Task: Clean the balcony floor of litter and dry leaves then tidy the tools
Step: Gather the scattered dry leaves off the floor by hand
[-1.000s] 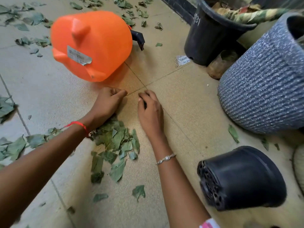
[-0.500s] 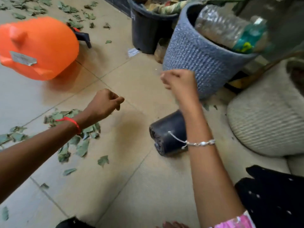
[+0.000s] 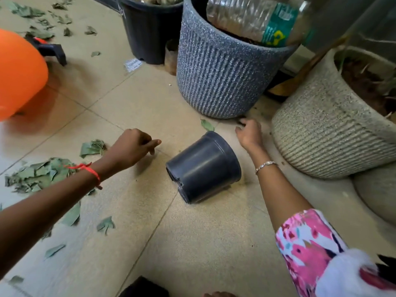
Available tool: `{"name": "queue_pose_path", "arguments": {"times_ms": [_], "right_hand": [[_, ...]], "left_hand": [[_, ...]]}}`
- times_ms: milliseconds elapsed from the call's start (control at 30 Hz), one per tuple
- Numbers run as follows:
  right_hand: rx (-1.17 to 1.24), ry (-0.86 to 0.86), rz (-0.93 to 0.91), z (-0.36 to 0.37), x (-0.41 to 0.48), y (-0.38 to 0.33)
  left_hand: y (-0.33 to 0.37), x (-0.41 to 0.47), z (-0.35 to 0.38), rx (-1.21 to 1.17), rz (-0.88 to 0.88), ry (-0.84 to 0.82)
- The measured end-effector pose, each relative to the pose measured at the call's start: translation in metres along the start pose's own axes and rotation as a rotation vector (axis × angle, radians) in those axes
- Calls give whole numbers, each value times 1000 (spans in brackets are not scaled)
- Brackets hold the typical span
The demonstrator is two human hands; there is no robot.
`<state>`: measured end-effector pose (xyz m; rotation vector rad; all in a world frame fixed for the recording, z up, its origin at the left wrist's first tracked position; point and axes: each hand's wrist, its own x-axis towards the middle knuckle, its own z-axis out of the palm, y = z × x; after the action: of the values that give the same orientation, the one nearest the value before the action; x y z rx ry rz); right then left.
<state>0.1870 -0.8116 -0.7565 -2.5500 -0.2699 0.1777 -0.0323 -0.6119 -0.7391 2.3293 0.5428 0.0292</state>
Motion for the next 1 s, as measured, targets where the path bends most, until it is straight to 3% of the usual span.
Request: {"name": "queue_pose_path", "arguments": {"times_ms": [133, 233, 367, 467, 533, 667, 867, 1000], "right_hand": [[-135, 87, -121, 7, 3, -7], [-76, 78, -193, 7, 0, -11], [170, -184, -285, 2, -11, -25], [55, -180, -465, 1, -18, -27], [-23, -268, -558, 2, -19, -23], [-8, -546, -475, 2, -21, -25], [-150, -328, -690, 0, -30, -26], [-144, -210, -599, -8, -32, -34]], "left_hand": [[-11, 3, 4, 1, 8, -7], [-20, 2, 4, -19, 10, 16], [-32, -3, -1, -58, 8, 46], [-37, -7, -3, -85, 21, 59], [-37, -10, -4, -102, 18, 56], [-36, -13, -5, -126, 11, 54], [-36, -13, -6, -179, -47, 62], [-38, -19, -10, -187, -78, 55]]}}
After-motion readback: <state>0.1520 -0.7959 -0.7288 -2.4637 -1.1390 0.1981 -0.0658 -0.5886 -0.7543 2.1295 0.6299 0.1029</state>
